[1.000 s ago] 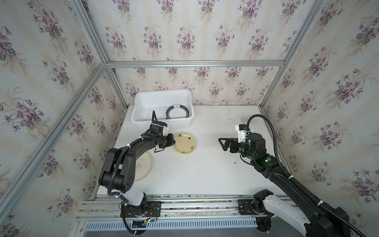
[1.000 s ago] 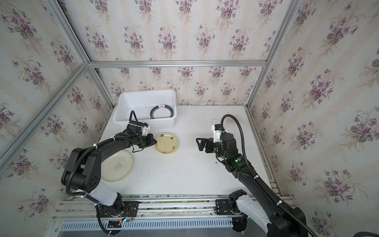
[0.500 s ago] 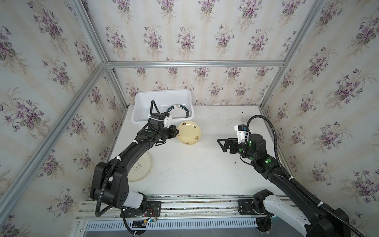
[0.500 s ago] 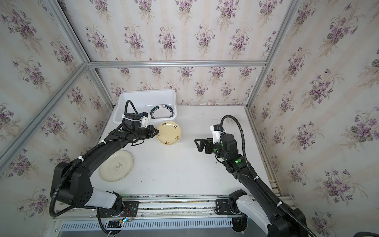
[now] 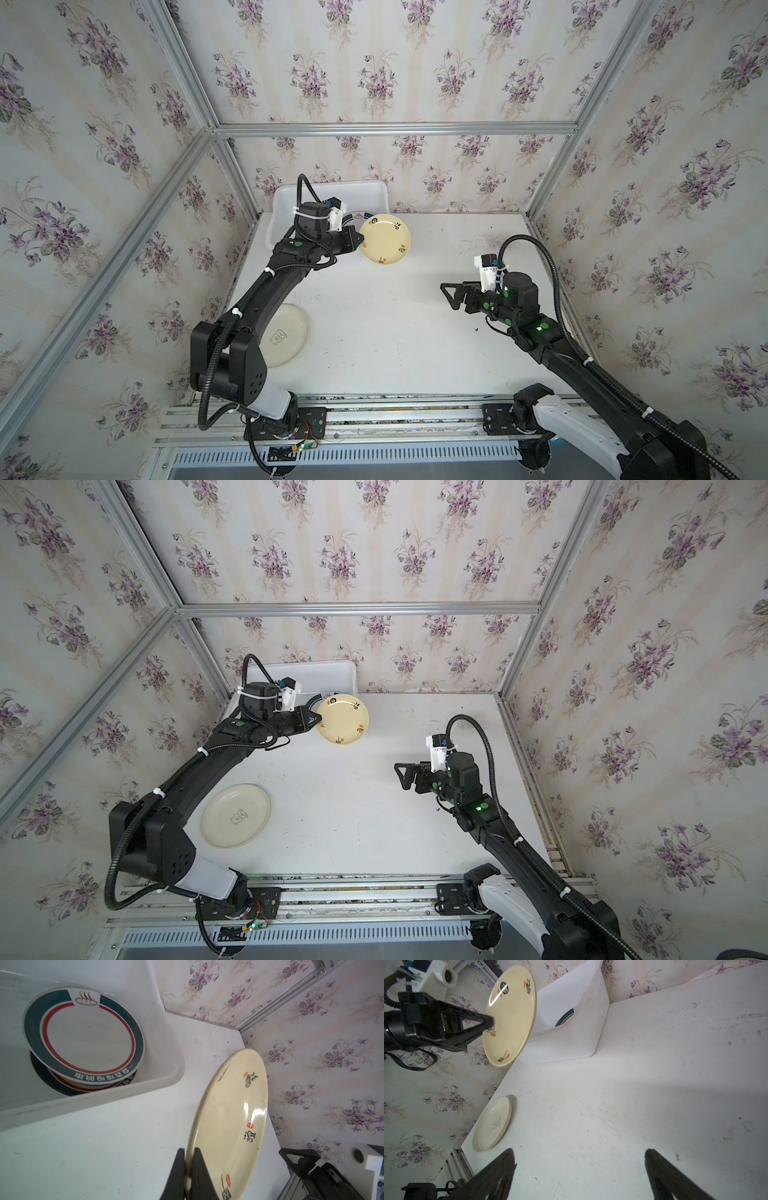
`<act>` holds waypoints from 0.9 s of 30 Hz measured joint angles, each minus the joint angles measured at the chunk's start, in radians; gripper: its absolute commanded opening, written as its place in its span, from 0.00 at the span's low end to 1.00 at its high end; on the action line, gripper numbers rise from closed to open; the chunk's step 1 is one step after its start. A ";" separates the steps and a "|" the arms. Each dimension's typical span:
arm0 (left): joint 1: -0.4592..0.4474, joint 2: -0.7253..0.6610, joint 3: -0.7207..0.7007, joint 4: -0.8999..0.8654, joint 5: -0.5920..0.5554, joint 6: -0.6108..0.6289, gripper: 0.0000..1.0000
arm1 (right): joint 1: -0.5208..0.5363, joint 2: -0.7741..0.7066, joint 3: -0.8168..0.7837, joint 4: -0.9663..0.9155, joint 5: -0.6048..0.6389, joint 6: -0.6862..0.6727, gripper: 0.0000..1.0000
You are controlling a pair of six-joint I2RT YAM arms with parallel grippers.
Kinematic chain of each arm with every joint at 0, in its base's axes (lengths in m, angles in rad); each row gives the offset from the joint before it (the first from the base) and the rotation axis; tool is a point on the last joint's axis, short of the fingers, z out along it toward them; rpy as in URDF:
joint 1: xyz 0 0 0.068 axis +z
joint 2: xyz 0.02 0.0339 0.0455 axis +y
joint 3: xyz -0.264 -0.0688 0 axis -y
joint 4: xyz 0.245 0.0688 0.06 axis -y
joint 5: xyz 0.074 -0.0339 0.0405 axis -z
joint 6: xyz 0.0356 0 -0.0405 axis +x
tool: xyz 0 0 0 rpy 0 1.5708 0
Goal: Place the plates into the plastic bin on the countertop
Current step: Pick up the plate from the center of the table, then place the plate in the plastic bin.
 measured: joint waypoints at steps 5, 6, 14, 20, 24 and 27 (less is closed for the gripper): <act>0.058 0.148 0.174 0.002 0.002 0.001 0.00 | 0.000 0.032 0.019 0.021 0.001 0.000 0.99; 0.075 0.185 0.209 0.003 0.005 -0.003 0.00 | 0.000 0.039 0.021 0.024 0.000 0.000 1.00; 0.159 0.396 0.401 -0.011 -0.031 -0.032 0.00 | 0.000 0.053 0.024 0.027 0.001 0.013 0.99; 0.171 0.513 0.523 -0.082 -0.118 -0.015 0.00 | 0.000 0.031 0.005 0.019 0.021 0.032 0.99; 0.166 0.552 0.531 -0.126 -0.146 -0.001 0.00 | 0.000 0.025 0.005 0.014 0.034 0.034 0.99; 0.161 0.577 0.534 -0.150 -0.165 0.008 0.00 | -0.001 0.032 0.005 0.011 0.043 0.034 0.99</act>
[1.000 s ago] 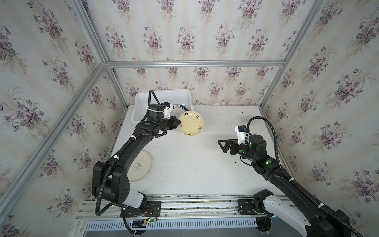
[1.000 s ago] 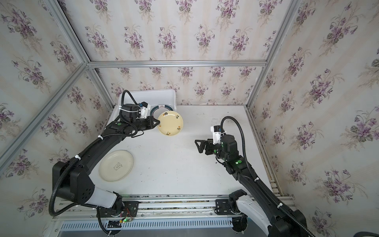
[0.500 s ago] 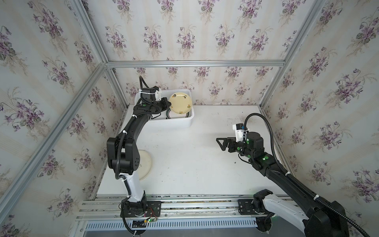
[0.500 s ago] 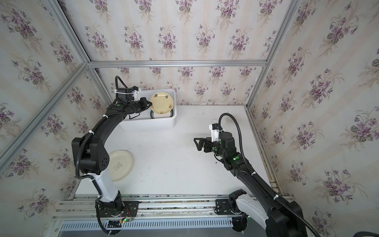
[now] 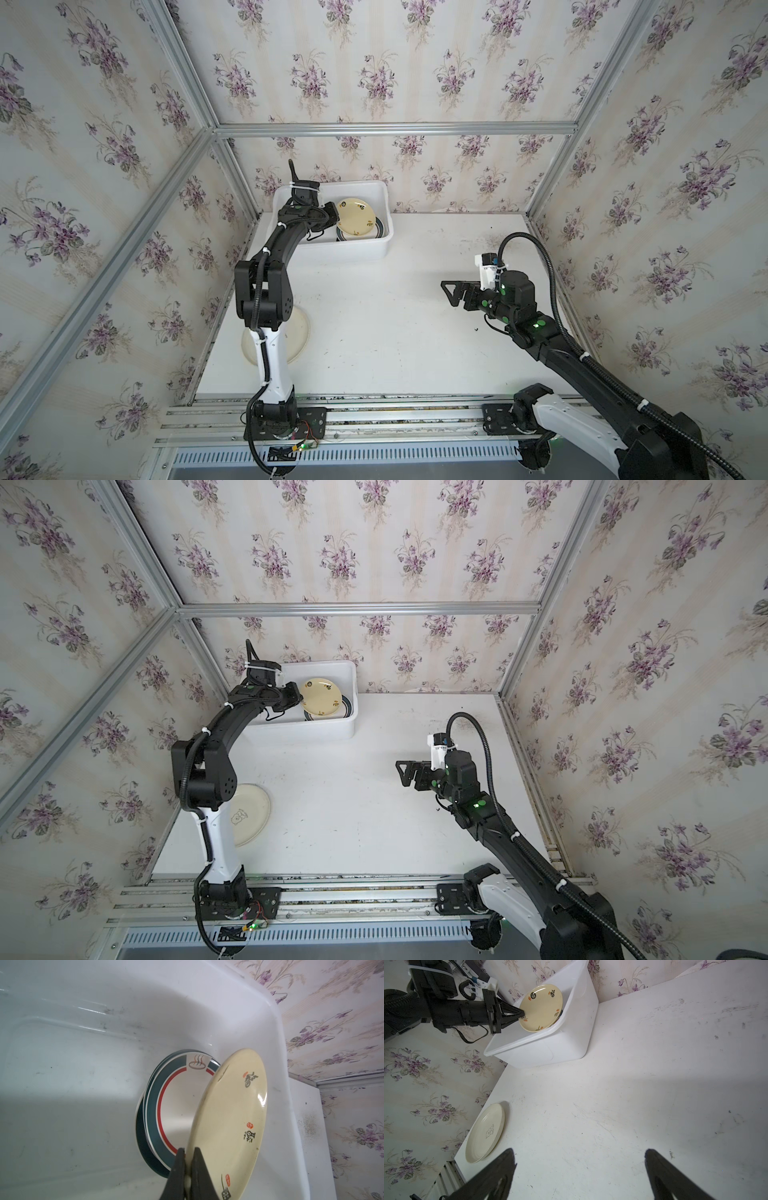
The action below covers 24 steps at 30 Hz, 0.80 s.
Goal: Place the plates into the plastic bin on the countertop
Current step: Place the plate in the plastic bin.
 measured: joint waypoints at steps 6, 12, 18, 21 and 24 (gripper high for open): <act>-0.029 0.040 0.008 -0.035 -0.042 0.030 0.00 | 0.000 0.034 0.000 0.001 -0.001 0.001 0.99; -0.044 0.121 0.090 -0.072 -0.021 0.043 0.07 | -0.001 0.041 0.000 0.002 -0.002 0.008 0.99; -0.062 0.145 0.128 -0.105 -0.007 0.060 0.30 | -0.001 0.036 0.000 -0.005 -0.001 0.014 0.99; -0.065 0.141 0.130 -0.114 0.000 0.076 0.40 | -0.001 0.035 -0.001 -0.008 -0.001 0.014 0.99; -0.063 0.128 0.129 -0.124 0.000 0.091 0.50 | -0.001 0.035 -0.001 -0.008 -0.001 0.014 0.99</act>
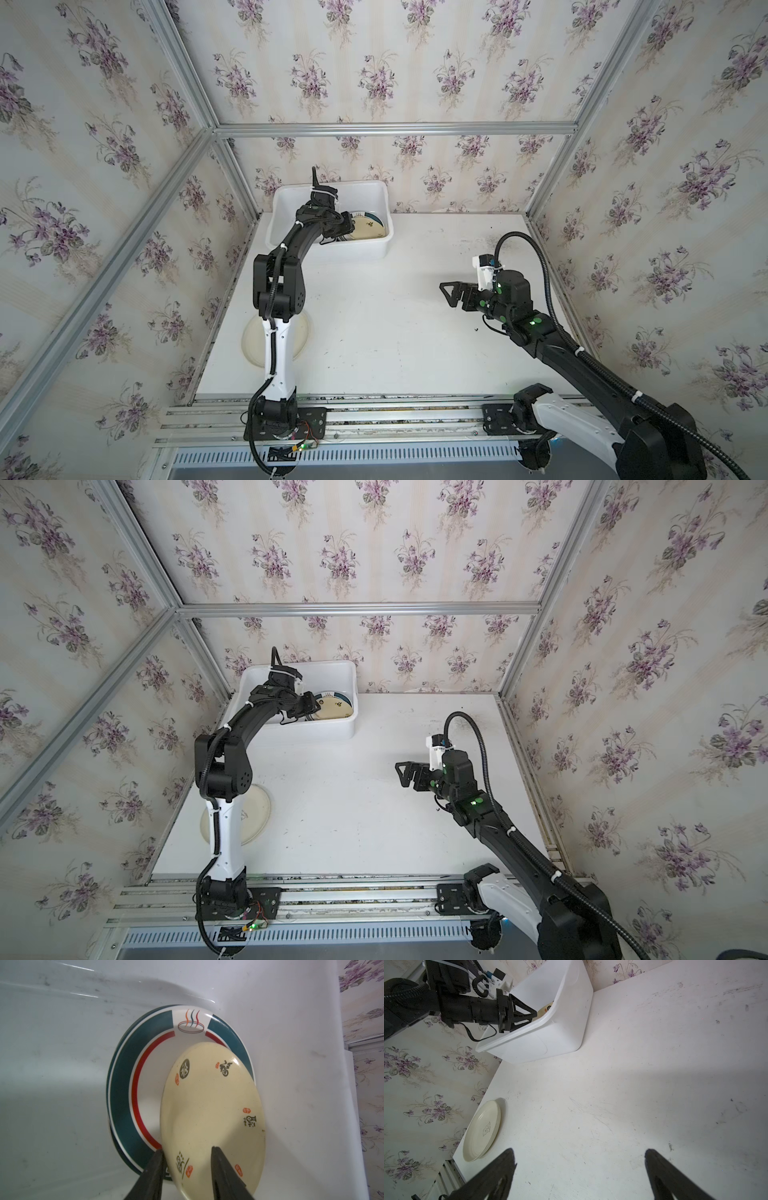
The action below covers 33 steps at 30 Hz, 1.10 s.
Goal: Place the plates into the plastic bin on the countertop
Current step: Place the plate in the plastic bin.
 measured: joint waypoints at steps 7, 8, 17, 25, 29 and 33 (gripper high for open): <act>-0.012 -0.067 -0.016 -0.008 -0.008 0.034 0.62 | 0.000 -0.002 -0.001 -0.001 0.000 0.000 0.99; -0.012 -0.074 -0.019 -0.008 -0.008 0.037 0.63 | 0.000 -0.005 -0.002 -0.001 0.000 0.000 0.99; -0.031 -0.226 -0.122 -0.015 -0.076 0.063 0.69 | 0.000 -0.043 -0.019 -0.010 0.001 -0.001 0.99; -0.051 -0.416 -0.268 -0.014 -0.124 0.071 0.69 | -0.001 -0.076 -0.024 -0.010 0.011 -0.011 0.99; -0.085 -0.574 -0.385 -0.008 -0.166 0.072 0.70 | -0.001 -0.082 -0.025 -0.019 0.023 -0.015 0.99; -0.117 -0.730 -0.520 0.014 -0.204 0.072 0.70 | -0.001 -0.093 -0.024 -0.024 0.022 -0.023 0.99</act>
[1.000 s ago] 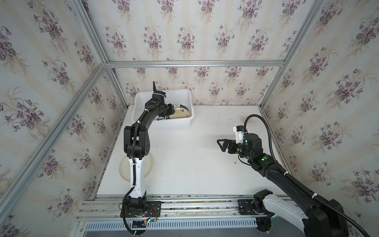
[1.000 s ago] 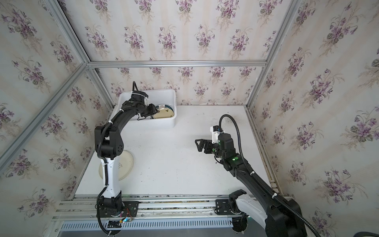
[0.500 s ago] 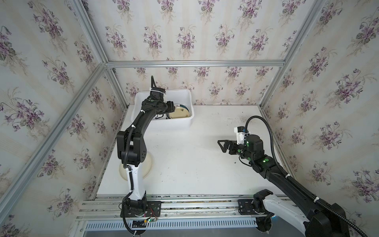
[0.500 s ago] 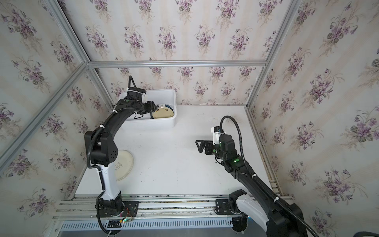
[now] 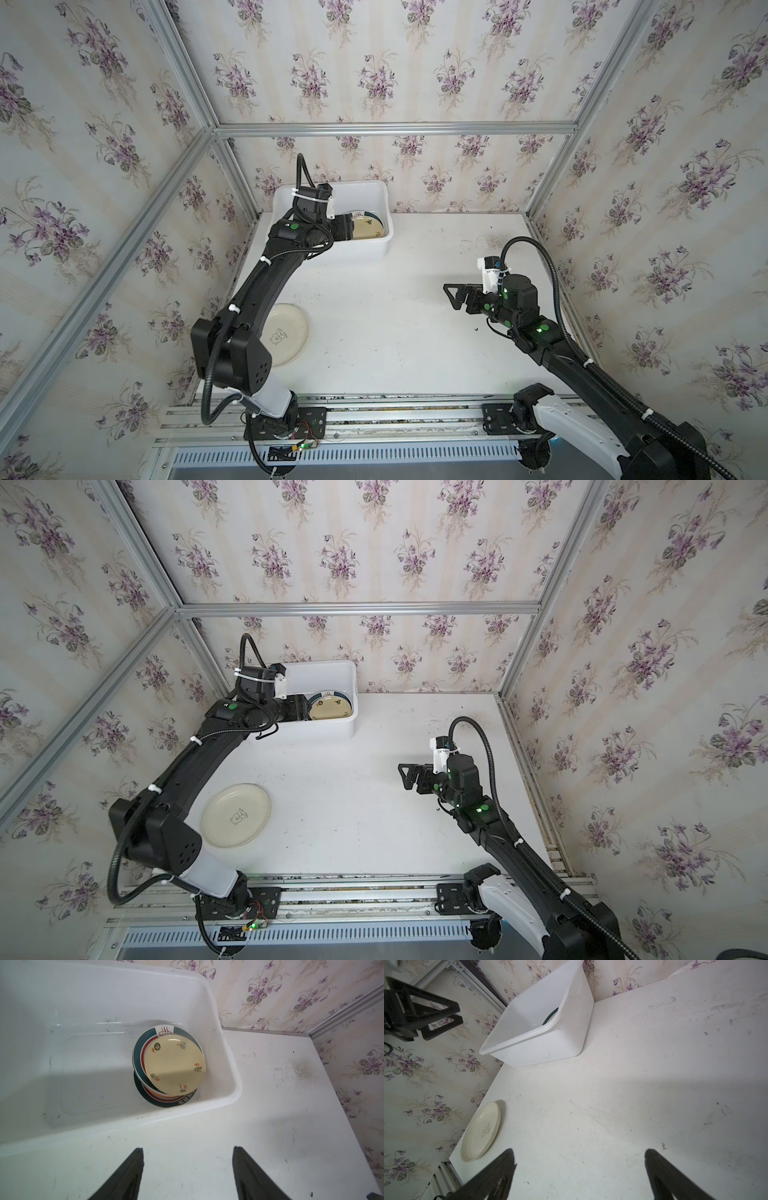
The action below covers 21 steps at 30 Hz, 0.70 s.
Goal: Place the plates into the plastic bin on the countertop
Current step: Place the plate in the plastic bin, then move the plate at the center of the table.
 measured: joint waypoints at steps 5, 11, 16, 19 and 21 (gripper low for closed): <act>-0.015 -0.170 -0.204 0.023 -0.048 -0.027 0.70 | 0.000 0.013 0.013 0.000 -0.007 -0.017 0.99; -0.022 -0.393 -0.437 0.016 -0.097 -0.073 0.72 | 0.000 0.062 0.032 0.002 -0.033 -0.019 0.99; -0.025 -0.509 -0.565 -0.018 -0.215 -0.104 0.74 | 0.000 0.123 0.062 0.025 -0.057 -0.018 0.99; -0.023 -0.520 -0.629 -0.036 -0.255 -0.129 0.74 | -0.001 0.148 0.078 0.026 -0.074 -0.018 0.99; -0.020 -0.508 -0.664 -0.047 -0.265 -0.148 0.73 | -0.001 0.157 0.084 0.030 -0.082 -0.018 0.99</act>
